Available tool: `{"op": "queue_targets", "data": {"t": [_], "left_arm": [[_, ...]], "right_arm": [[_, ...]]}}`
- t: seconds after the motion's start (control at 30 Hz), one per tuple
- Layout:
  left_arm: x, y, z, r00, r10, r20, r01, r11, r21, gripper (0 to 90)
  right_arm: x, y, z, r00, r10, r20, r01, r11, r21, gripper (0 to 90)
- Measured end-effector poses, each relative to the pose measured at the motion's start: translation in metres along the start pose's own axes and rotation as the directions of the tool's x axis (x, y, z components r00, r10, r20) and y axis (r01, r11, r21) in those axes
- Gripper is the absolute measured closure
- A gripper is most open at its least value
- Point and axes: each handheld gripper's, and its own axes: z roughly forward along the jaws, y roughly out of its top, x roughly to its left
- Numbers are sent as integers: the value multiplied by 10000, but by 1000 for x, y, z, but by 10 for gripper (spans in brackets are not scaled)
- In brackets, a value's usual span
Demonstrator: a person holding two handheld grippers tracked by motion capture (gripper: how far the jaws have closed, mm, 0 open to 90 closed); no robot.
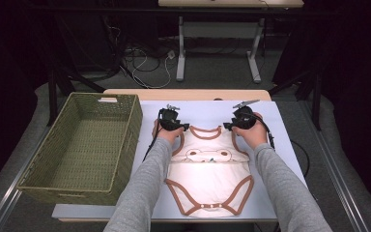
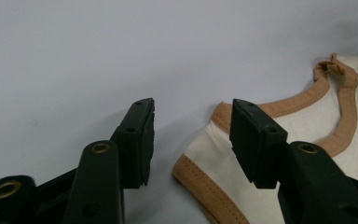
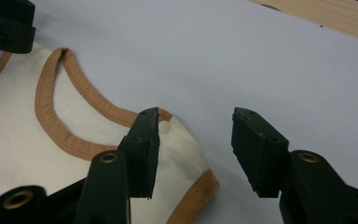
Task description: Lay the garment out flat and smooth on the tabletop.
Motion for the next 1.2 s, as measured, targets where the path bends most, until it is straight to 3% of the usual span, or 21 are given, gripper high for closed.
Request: {"op": "queue_targets", "data": {"t": [0.07, 0.17, 0.37, 0.5, 0.77, 0.97, 1.2], "left_arm": [[1, 0, -1, 9999, 124, -68, -123, 9997, 187, 545], [2, -2, 0, 9999, -143, -13, 143, 9991, 393, 578], [3, -3, -1, 9996, -248, 127, 238, 9970, 736, 663], [1, -4, -2, 9999, 101, 23, -102, 9963, 852, 736], [-2, -5, -4, 9999, 41, -96, -31, 9946, 1034, 851], [-4, -6, -5, 9994, -207, -268, 232, 9951, 962, 869], [-3, -5, -6, 9991, -370, -191, 387, 9946, 968, 873]], "right_arm": [[-1, 0, 0, 10000, -36, 68, 36, 10000, -6, 524], [-1, 0, -1, 9999, -31, 99, 30, 10000, 49, 542], [0, 0, 1, 9999, -83, 143, 81, 9999, 116, 566], [1, -1, 3, 9999, -138, 77, 136, 9997, 215, 570], [-3, -4, 7, 9992, -130, 384, 111, 9987, 494, 606], [-5, -8, 11, 9987, -103, 500, 65, 9971, 752, 610], [-4, -14, 17, 9993, 304, 211, -322, 9957, 873, 611]]}}
